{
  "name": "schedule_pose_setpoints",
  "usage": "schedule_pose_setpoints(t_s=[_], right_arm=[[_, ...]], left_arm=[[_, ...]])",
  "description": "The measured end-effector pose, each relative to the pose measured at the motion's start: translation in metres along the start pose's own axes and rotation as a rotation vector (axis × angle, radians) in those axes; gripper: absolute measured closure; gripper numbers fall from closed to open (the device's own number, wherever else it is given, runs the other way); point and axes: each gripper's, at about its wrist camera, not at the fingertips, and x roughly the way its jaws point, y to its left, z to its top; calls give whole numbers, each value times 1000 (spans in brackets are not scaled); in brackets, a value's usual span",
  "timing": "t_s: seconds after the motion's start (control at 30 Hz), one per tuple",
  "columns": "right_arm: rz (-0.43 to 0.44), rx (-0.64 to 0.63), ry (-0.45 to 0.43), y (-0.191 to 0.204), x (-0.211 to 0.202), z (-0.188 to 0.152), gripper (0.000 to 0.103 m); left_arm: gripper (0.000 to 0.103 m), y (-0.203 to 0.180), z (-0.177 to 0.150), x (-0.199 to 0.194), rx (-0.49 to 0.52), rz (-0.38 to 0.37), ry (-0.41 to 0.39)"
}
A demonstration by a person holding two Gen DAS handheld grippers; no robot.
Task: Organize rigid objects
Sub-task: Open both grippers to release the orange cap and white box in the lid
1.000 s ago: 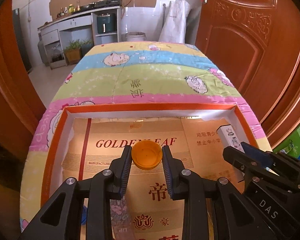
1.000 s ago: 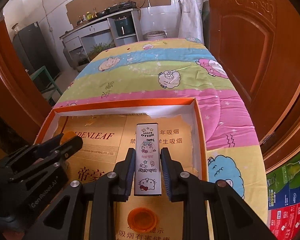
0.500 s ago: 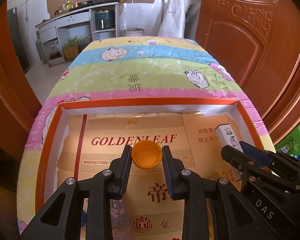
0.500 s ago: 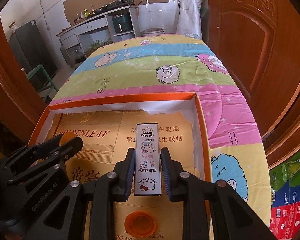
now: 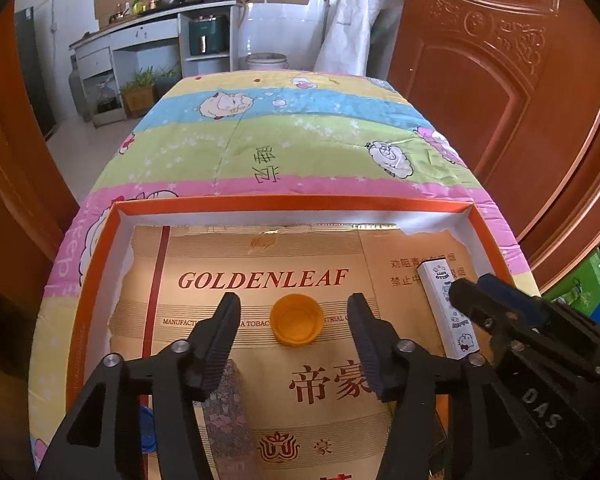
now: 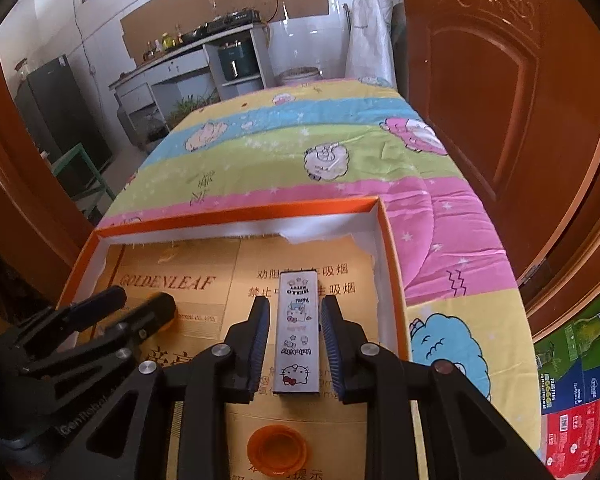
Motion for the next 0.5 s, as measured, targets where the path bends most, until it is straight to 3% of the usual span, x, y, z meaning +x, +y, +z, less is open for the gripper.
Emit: schedule_pose_setpoints(t_s=[0.5], right_arm=[[27, 81, -67, 4, -30, -5, 76]], left_arm=[[42, 4, -5, -22, 10, -44, -40]])
